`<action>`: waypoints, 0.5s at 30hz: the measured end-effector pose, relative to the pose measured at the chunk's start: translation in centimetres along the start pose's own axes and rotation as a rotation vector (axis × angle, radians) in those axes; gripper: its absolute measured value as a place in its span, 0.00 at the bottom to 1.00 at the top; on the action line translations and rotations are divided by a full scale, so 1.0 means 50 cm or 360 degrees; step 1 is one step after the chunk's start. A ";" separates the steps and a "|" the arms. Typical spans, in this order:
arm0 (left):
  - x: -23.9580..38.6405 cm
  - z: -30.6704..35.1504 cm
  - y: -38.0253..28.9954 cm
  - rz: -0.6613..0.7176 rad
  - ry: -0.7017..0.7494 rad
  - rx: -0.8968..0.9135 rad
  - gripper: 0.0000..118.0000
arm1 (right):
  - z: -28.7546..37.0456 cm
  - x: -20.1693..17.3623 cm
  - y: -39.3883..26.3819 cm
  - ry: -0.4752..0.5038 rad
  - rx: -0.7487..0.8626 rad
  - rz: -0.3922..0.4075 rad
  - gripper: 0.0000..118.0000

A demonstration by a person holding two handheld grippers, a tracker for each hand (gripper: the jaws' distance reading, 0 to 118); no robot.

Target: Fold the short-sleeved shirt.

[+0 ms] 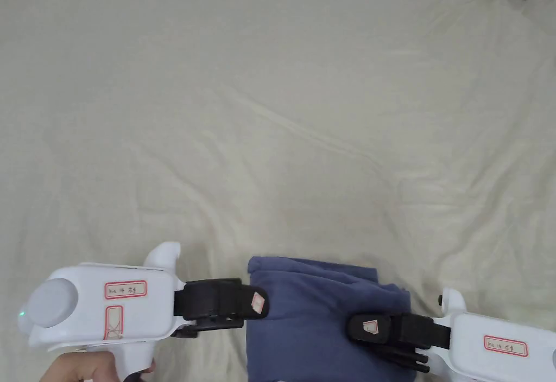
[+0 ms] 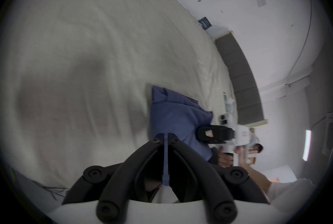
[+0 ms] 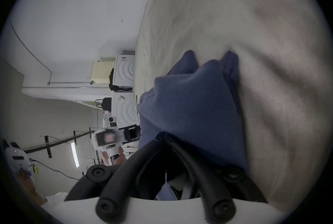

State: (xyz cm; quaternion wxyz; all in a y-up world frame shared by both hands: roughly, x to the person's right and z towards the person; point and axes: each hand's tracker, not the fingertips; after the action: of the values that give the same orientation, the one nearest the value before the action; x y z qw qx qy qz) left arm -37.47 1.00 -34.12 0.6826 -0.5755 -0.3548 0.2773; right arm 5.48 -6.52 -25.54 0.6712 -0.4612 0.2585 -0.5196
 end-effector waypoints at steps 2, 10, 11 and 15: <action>-0.012 -0.028 0.002 0.0015 -0.0157 -0.0063 1.00 | -0.001 -0.007 -0.002 -0.0029 -0.0010 0.0046 0.00; -0.033 -0.134 0.005 0.0051 -0.0470 -0.0076 0.99 | -0.003 -0.028 -0.004 -0.0082 -0.0015 0.0048 0.00; -0.037 -0.133 0.003 0.0062 -0.0432 -0.0079 0.97 | -0.002 -0.033 -0.005 -0.0096 -0.0011 0.0056 0.00; -0.028 -0.094 -0.009 -0.0095 -0.0162 -0.0010 0.17 | 0.017 -0.073 -0.013 -0.0202 0.0030 0.0209 0.00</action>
State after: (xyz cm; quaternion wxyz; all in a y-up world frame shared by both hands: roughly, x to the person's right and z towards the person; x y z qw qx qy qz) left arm -34.52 -2.96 -34.30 0.6700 -0.5519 -0.4069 0.2845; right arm 4.69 -2.84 -25.09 0.7232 -0.4688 0.2402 -0.4466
